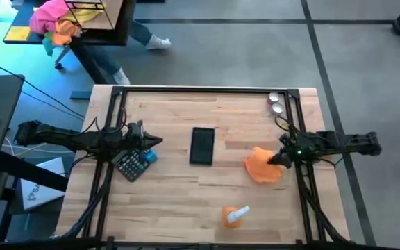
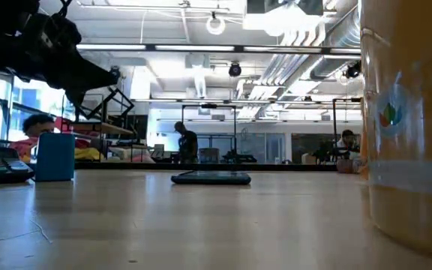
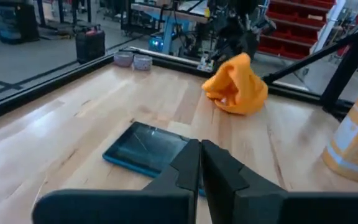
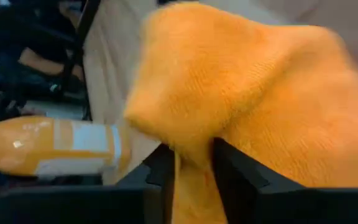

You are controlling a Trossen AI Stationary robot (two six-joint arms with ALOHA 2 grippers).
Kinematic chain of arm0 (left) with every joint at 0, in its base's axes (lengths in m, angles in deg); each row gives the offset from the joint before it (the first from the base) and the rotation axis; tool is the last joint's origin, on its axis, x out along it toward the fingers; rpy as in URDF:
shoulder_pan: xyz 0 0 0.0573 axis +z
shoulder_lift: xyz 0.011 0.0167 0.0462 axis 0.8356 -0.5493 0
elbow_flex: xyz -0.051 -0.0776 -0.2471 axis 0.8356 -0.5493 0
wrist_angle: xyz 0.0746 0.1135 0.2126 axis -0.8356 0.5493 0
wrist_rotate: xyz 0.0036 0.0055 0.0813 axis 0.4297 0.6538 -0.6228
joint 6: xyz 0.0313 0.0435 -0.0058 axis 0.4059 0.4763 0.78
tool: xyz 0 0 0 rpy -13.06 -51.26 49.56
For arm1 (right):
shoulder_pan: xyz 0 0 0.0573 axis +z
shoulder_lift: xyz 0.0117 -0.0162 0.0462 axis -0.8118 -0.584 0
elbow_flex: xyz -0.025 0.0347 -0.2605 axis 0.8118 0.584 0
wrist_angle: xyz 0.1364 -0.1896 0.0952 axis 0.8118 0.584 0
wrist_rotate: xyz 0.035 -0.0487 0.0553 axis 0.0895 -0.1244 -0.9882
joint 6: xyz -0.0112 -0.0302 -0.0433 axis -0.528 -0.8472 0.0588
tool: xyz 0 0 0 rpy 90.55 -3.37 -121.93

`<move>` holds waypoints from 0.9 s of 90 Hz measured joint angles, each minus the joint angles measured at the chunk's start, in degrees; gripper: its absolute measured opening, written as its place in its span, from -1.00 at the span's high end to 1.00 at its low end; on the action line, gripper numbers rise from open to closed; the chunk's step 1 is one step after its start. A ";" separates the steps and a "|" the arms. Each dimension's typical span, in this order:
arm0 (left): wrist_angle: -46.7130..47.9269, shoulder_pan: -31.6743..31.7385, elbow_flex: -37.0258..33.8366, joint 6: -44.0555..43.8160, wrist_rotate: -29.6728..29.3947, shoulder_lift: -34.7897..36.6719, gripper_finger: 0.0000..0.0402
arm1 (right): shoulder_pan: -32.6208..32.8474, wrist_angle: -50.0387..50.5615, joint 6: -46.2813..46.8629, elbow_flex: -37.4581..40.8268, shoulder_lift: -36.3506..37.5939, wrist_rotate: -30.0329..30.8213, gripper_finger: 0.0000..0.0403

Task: Apply microfiber cloth
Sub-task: Wipe the back of the blue phone with the orange microfiber cloth, then return to Home Position

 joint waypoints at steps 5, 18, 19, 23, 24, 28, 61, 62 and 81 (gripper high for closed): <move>-0.01 0.02 0.00 0.04 0.00 0.02 1.00 | 0.00 2.27 1.75 -1.55 -1.45 -1.88 0.41; -0.01 0.02 0.00 0.04 0.00 0.02 1.00 | 0.00 8.98 1.54 -8.08 -3.55 -2.99 0.22; -0.03 0.02 0.00 0.04 0.00 0.02 1.00 | 0.00 9.02 0.75 -8.67 -3.59 -2.68 0.21; -0.54 0.02 0.00 0.23 -0.02 0.00 1.00 | 0.00 8.87 -3.98 -11.22 -3.78 0.14 0.18; -0.77 0.02 0.00 0.38 -0.02 0.00 1.00 | 0.00 8.78 -5.40 -11.87 -3.79 1.20 0.17; -1.61 0.02 0.02 0.95 -0.02 0.03 1.00 | 0.00 8.17 -11.01 -14.35 -3.79 6.12 0.16; -5.15 0.00 0.00 5.36 4.13 4.50 1.00 | -0.02 -23.78 -47.85 -11.17 -3.07 24.96 0.20; -5.14 0.00 0.00 5.53 4.17 4.70 1.00 | -0.02 -25.23 -48.60 -10.49 -3.07 24.88 0.21; -3.77 0.00 0.01 7.70 5.58 7.79 1.00 | -0.02 -47.64 -57.87 4.08 -3.03 22.20 0.39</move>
